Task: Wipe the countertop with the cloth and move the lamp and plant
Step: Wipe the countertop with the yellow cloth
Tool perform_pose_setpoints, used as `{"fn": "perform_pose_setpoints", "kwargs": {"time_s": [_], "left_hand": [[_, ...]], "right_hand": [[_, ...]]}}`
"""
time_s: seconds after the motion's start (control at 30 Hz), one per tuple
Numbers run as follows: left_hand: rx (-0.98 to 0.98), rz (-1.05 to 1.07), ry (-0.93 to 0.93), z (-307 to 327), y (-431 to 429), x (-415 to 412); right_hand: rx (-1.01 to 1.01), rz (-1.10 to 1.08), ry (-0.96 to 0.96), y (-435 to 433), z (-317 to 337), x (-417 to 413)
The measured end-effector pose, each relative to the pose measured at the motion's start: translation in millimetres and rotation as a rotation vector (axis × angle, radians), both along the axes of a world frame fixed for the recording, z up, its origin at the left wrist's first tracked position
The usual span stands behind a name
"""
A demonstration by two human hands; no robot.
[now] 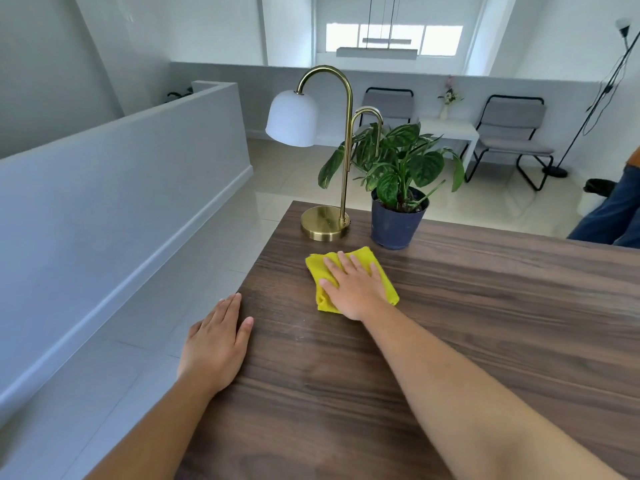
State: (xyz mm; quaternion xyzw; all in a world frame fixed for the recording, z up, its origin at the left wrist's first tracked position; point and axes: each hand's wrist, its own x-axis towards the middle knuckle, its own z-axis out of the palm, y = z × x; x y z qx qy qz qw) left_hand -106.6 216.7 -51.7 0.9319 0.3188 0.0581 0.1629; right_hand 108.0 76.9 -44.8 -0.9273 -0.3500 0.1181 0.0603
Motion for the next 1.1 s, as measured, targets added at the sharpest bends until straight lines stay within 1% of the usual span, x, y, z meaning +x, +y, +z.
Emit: {"fn": "perform_pose_setpoints", "kwargs": {"time_s": [0.07,0.2,0.27,0.33,0.43,0.5,0.7,0.8,0.87,0.93,1.1], "left_hand": [[-0.003,0.000,0.007,1.6,-1.0,-0.2],[-0.008,-0.011,0.013,3.9,-1.9,-1.2],[-0.008,-0.021,0.014,4.4,-1.9,-2.8],[-0.008,-0.034,0.017,5.2,-2.2,-4.5],[-0.005,-0.046,0.015,6.1,-2.6,-12.5],[-0.004,-0.050,0.006,6.3,-2.2,-20.2],[0.020,-0.035,0.022,1.1,-1.1,-46.3],[0.047,-0.024,-0.009,0.8,-0.1,-47.7],[0.039,-0.024,-0.005,-0.8,1.9,-47.8],[0.028,-0.041,0.001,1.2,1.6,-49.9],[-0.014,-0.068,0.018,4.8,-0.1,-49.9]], "right_hand": [[0.005,-0.077,-0.023,-36.5,-0.5,23.2],[-0.027,-0.371,-0.048,-137.5,-5.9,66.9],[-0.046,-0.498,-0.048,-173.3,-7.1,74.5],[-0.052,-0.579,-0.041,-181.4,-5.8,71.1],[-0.053,-0.651,-0.017,-149.2,-1.0,51.0],[-0.034,-0.581,-0.030,-105.4,-1.0,32.4],[0.036,-0.114,0.003,73.5,-2.5,-55.3],[0.049,0.039,0.027,115.9,0.9,-84.3],[0.049,0.082,0.029,112.8,0.2,-81.5],[0.048,0.067,0.019,89.0,-1.2,-62.5],[-0.011,-0.246,-0.007,-22.3,-4.7,9.6]]}}
